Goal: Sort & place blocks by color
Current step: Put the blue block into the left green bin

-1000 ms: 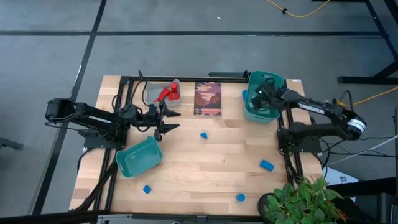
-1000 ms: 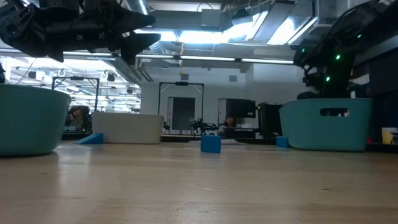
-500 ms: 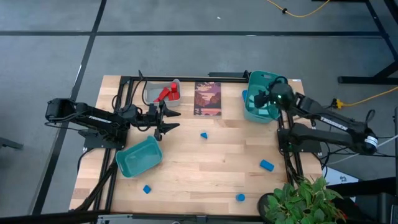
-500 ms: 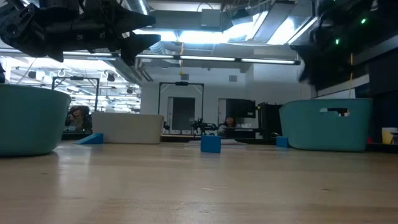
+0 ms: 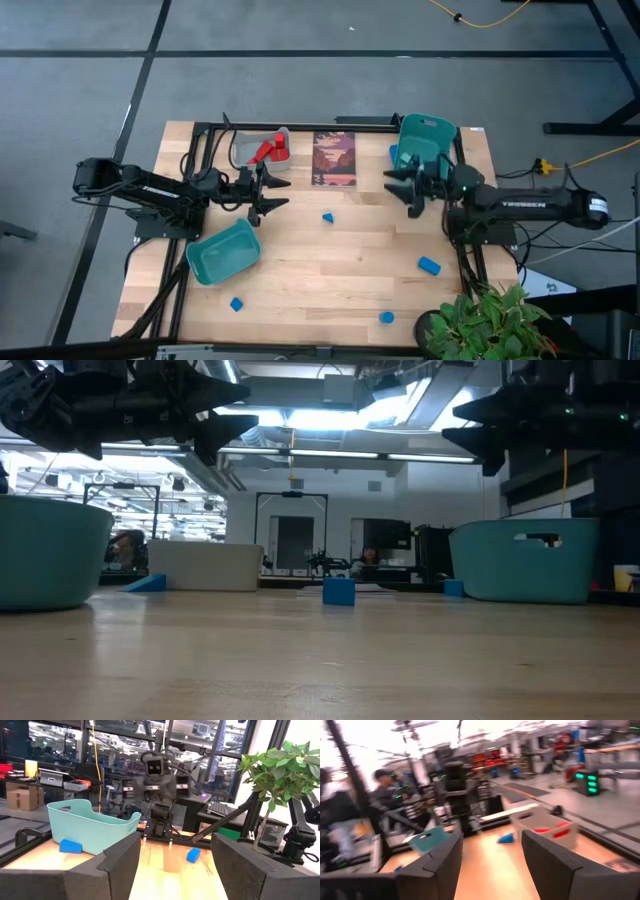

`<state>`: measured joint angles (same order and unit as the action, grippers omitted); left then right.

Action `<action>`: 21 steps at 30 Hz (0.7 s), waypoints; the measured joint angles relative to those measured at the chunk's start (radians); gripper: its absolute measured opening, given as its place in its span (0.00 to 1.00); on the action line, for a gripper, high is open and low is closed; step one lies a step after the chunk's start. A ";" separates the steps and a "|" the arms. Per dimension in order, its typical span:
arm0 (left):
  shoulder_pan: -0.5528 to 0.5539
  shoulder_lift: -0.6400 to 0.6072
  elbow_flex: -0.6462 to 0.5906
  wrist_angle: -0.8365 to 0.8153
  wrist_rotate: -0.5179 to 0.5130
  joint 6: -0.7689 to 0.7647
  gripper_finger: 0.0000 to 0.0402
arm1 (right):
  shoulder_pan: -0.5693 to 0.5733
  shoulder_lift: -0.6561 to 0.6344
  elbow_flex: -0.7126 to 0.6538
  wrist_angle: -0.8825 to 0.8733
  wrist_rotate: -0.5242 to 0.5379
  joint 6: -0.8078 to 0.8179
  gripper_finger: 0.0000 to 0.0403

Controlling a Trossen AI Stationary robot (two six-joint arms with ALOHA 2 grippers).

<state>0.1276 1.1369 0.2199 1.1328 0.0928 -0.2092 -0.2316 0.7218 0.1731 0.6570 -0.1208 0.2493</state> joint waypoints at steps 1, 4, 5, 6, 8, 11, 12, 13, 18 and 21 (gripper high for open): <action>0.000 0.000 0.000 0.000 0.000 0.002 0.59 | 0.018 0.011 -0.005 0.019 -0.011 -0.016 0.52; 0.000 0.000 0.000 0.000 -0.002 0.007 0.59 | 0.072 0.038 -0.004 0.038 -0.015 -0.080 0.52; 0.000 0.000 0.000 0.000 -0.007 0.008 0.59 | 0.085 0.044 -0.004 0.036 -0.015 -0.107 0.52; 0.000 0.000 0.000 0.000 -0.015 0.009 0.59 | 0.096 0.049 -0.004 0.036 -0.015 -0.130 0.52; 0.000 0.000 0.000 0.000 -0.032 0.010 0.59 | 0.108 0.053 -0.004 0.044 -0.014 -0.152 0.52; 0.000 0.000 0.000 0.000 -0.038 0.015 0.59 | 0.111 0.056 -0.004 0.048 -0.013 -0.157 0.52; 0.000 0.000 0.000 0.000 -0.039 0.021 0.59 | 0.111 0.056 -0.004 0.050 -0.013 -0.157 0.52; 0.000 0.000 0.000 0.000 -0.039 0.027 0.59 | 0.111 0.056 -0.004 0.050 -0.013 -0.157 0.52; 0.001 0.000 0.000 0.000 -0.061 0.037 0.59 | 0.111 0.056 -0.004 0.050 -0.012 -0.157 0.52; 0.000 0.000 0.000 -0.007 -0.096 0.031 0.59 | 0.111 0.056 -0.004 0.050 -0.012 -0.157 0.52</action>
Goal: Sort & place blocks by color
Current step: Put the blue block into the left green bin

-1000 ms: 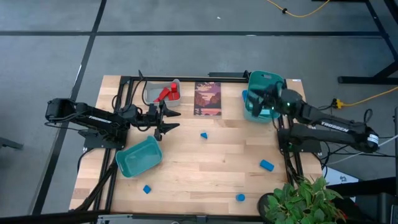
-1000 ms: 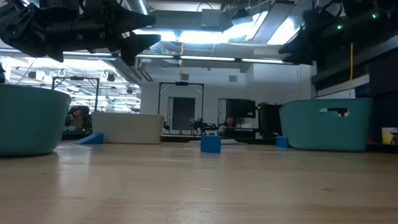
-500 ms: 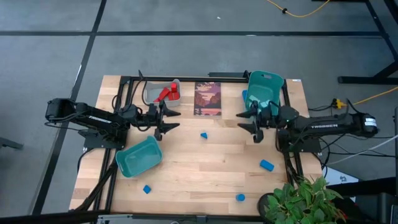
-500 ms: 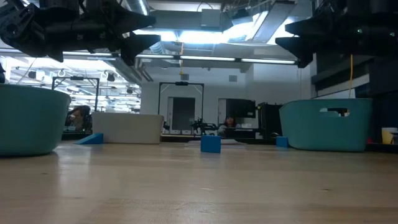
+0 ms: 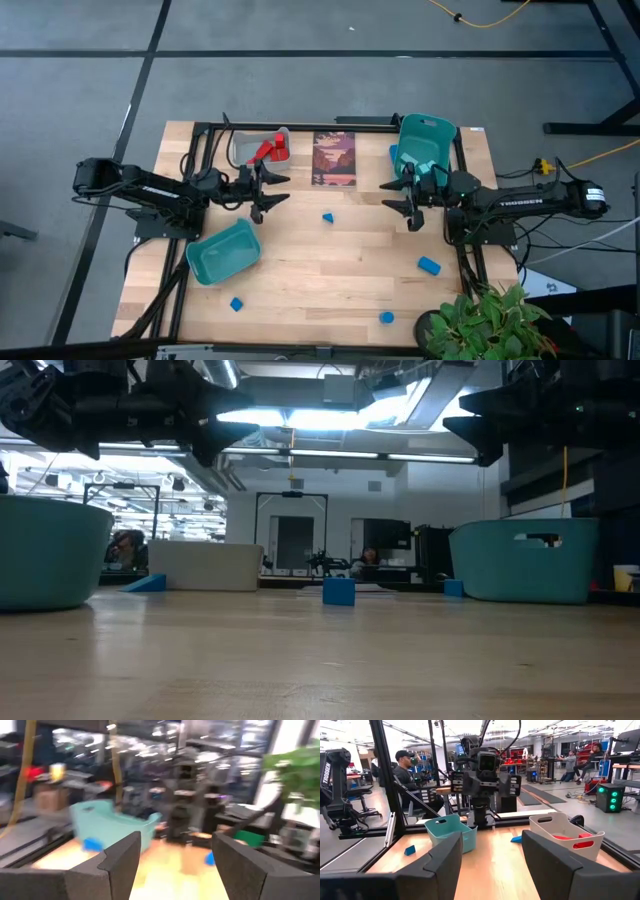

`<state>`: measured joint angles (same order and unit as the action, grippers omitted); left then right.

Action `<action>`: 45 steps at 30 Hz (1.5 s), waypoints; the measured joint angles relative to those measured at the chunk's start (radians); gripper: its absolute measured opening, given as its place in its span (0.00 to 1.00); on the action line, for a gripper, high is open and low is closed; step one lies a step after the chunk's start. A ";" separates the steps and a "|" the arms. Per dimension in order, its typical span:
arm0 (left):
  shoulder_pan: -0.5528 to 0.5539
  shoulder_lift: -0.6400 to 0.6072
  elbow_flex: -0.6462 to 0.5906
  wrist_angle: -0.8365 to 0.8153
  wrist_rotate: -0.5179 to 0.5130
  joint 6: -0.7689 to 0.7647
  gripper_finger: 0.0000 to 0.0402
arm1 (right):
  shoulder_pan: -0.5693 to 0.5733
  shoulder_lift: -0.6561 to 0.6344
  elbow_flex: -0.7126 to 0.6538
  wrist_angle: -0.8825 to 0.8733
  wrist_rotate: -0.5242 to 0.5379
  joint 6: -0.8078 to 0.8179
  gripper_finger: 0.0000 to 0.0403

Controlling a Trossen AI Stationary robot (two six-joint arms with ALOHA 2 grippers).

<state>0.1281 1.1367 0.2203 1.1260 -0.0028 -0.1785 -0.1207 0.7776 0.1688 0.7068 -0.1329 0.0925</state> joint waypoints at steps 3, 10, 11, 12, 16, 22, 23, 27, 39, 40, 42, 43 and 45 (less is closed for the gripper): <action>-0.002 -0.001 0.015 -0.152 -0.162 -0.080 0.59 | 0.000 0.001 0.000 0.000 0.000 0.003 0.52; -0.056 0.006 0.168 -0.972 -0.278 -0.353 0.59 | 0.000 0.002 0.000 -0.017 0.001 0.003 0.52; -0.072 0.006 0.199 -1.100 -0.283 -0.403 0.59 | 0.000 0.002 0.000 -0.024 0.006 0.003 0.52; -0.091 0.006 0.231 -1.219 -0.293 -0.453 0.59 | 0.000 0.002 0.000 -0.029 0.012 0.003 0.52; -0.201 0.005 0.345 -1.607 -0.441 -0.656 0.59 | 0.000 0.002 0.000 -0.050 0.044 0.001 0.52; -0.307 0.004 0.318 -1.784 -0.714 -0.975 0.59 | 0.000 0.002 0.000 -0.055 0.053 0.000 0.52; -0.297 0.004 0.302 -1.794 -0.715 -1.007 0.59 | 0.000 0.002 0.000 -0.055 0.053 0.000 0.52; -0.209 -0.001 0.249 -1.798 -0.700 -1.068 0.59 | 0.000 0.002 0.000 -0.055 0.053 0.000 0.52; 0.077 0.000 0.222 -1.646 -0.569 -0.754 0.59 | 0.000 0.002 0.001 -0.055 0.053 0.008 0.52; 0.090 0.002 0.222 -1.626 -0.559 -0.729 0.59 | 0.000 0.002 0.001 -0.055 0.053 0.008 0.52; 0.113 0.003 0.222 -1.590 -0.547 -0.692 0.59 | 0.000 0.002 0.001 -0.055 0.053 0.008 0.52; 0.125 0.003 0.222 -1.579 -0.536 -0.679 0.59 | 0.000 0.002 0.001 -0.055 0.053 0.008 0.52; 0.148 0.003 0.222 -1.570 -0.508 -0.662 0.59 | 0.000 0.002 0.001 -0.055 0.053 0.008 0.52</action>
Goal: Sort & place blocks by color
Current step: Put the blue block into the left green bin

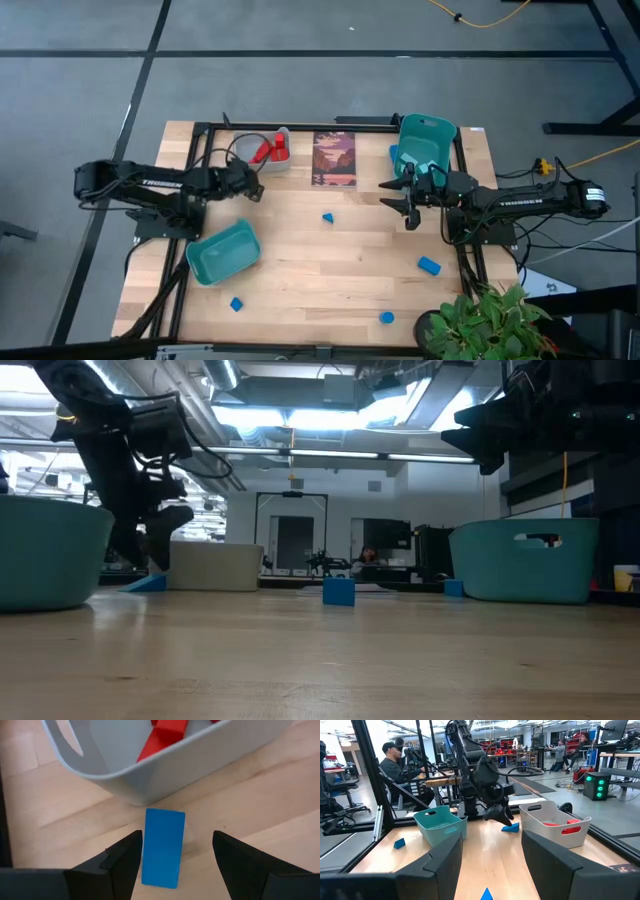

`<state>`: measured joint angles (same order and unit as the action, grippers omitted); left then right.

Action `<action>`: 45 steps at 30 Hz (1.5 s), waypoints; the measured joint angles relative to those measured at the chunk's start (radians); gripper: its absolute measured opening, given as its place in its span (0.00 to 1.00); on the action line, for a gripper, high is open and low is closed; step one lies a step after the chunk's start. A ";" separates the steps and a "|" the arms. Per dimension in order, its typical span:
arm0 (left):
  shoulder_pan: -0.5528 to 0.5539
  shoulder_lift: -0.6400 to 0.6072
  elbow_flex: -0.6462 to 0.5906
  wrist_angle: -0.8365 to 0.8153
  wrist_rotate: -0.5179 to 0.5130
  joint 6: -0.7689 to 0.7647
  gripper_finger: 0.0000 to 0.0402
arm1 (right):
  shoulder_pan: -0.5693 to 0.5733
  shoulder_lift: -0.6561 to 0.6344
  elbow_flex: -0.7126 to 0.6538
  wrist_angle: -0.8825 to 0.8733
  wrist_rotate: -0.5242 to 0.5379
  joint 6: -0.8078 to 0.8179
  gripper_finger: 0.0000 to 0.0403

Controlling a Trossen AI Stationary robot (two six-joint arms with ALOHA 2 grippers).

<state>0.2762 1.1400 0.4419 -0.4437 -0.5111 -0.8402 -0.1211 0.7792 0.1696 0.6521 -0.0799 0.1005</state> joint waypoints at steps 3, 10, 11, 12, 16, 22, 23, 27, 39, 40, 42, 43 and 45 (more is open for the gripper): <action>0.026 0.000 -0.017 0.006 0.040 0.011 0.59 | 0.000 0.000 0.000 0.000 0.000 0.000 0.52; 0.084 0.000 -0.109 0.163 0.116 0.044 0.59 | 0.000 0.000 0.000 0.000 0.000 0.000 0.52; 0.089 0.000 -0.120 0.196 0.128 0.058 0.59 | 0.000 0.000 0.000 0.000 0.000 0.000 0.52; 0.093 0.000 -0.127 0.217 0.131 0.063 0.59 | 0.000 0.000 0.000 0.000 0.000 0.000 0.52; 0.106 0.000 -0.130 0.225 0.120 0.075 0.59 | 0.000 0.000 0.000 0.000 0.000 0.000 0.52; 0.124 0.000 -0.130 0.223 0.110 0.092 0.59 | 0.000 0.000 0.000 0.000 0.000 0.001 0.52; 0.124 0.000 -0.130 0.221 0.108 0.092 0.59 | 0.000 0.000 0.000 0.000 0.000 0.001 0.52; 0.124 0.001 -0.130 0.214 0.103 0.092 0.55 | 0.000 0.000 0.000 0.000 0.000 0.003 0.52; 0.104 0.000 -0.130 0.216 0.103 0.113 0.29 | 0.000 0.000 0.000 -0.001 0.000 0.003 0.52; 0.099 0.001 -0.130 0.216 0.103 0.113 0.29 | 0.000 0.000 0.000 -0.001 0.000 0.003 0.52; 0.089 0.000 -0.130 0.216 0.105 0.113 0.29 | 0.000 0.000 0.000 -0.001 0.000 0.003 0.52; 0.084 0.000 -0.130 0.216 0.106 0.113 0.29 | 0.000 0.000 0.000 0.000 0.000 0.003 0.52; 0.078 0.000 -0.130 0.216 0.105 0.117 0.29 | 0.000 0.000 0.000 -0.001 0.000 0.003 0.52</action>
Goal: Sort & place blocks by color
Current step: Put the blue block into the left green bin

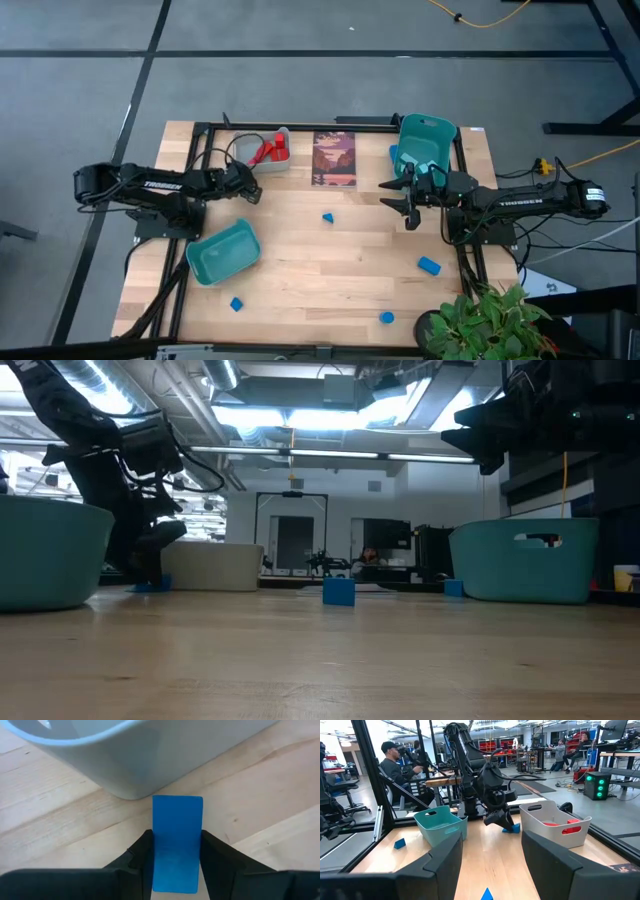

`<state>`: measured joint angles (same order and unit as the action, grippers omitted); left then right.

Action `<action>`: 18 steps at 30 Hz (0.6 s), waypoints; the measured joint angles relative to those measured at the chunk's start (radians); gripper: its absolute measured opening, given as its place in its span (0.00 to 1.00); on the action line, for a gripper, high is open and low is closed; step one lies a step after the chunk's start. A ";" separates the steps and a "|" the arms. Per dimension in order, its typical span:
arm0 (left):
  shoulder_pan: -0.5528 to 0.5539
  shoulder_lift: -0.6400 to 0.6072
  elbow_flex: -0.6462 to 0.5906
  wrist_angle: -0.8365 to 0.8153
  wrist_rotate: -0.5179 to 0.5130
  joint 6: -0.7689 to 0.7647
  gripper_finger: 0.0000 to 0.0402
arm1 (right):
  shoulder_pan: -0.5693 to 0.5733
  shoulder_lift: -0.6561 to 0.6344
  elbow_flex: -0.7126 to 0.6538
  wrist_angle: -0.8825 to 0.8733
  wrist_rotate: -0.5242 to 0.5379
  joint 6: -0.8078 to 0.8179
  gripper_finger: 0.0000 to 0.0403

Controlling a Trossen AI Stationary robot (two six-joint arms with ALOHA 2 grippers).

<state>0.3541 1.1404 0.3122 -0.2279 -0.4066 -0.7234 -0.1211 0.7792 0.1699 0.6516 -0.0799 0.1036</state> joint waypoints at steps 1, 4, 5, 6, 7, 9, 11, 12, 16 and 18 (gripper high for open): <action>-0.002 0.000 0.000 0.000 -0.001 0.001 0.29 | 0.000 0.000 0.000 0.000 0.000 0.000 0.52; -0.013 -0.013 0.000 -0.003 0.023 0.001 0.29 | 0.000 0.000 0.000 0.000 0.000 0.000 0.52; -0.022 -0.024 0.000 -0.003 0.045 0.001 0.29 | 0.000 0.000 0.000 0.000 0.000 0.000 0.52; -0.034 -0.037 0.000 -0.003 0.069 0.004 0.29 | 0.000 0.000 0.000 0.000 0.000 0.000 0.52; -0.047 -0.053 -0.001 -0.003 0.083 0.014 0.29 | 0.000 0.000 0.000 0.000 0.000 0.000 0.52; -0.077 -0.094 -0.001 0.000 0.090 0.026 0.29 | 0.000 0.000 0.000 0.000 0.000 0.000 0.52; -0.107 -0.147 -0.001 0.003 0.067 0.032 0.29 | 0.000 0.000 0.000 0.000 0.000 0.000 0.52; -0.122 -0.174 -0.001 0.011 0.057 0.040 0.29 | 0.000 0.000 0.000 0.000 0.000 0.001 0.52; -0.181 -0.267 -0.001 0.150 0.064 0.116 0.29 | 0.000 0.000 0.000 0.000 0.000 0.027 0.52; -0.215 -0.301 -0.001 0.265 0.079 0.185 0.29 | 0.000 0.000 0.000 0.000 0.000 0.042 0.52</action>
<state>0.1393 0.8391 0.3111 0.0369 -0.3275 -0.5386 -0.1211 0.7792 0.1699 0.6518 -0.0799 0.1452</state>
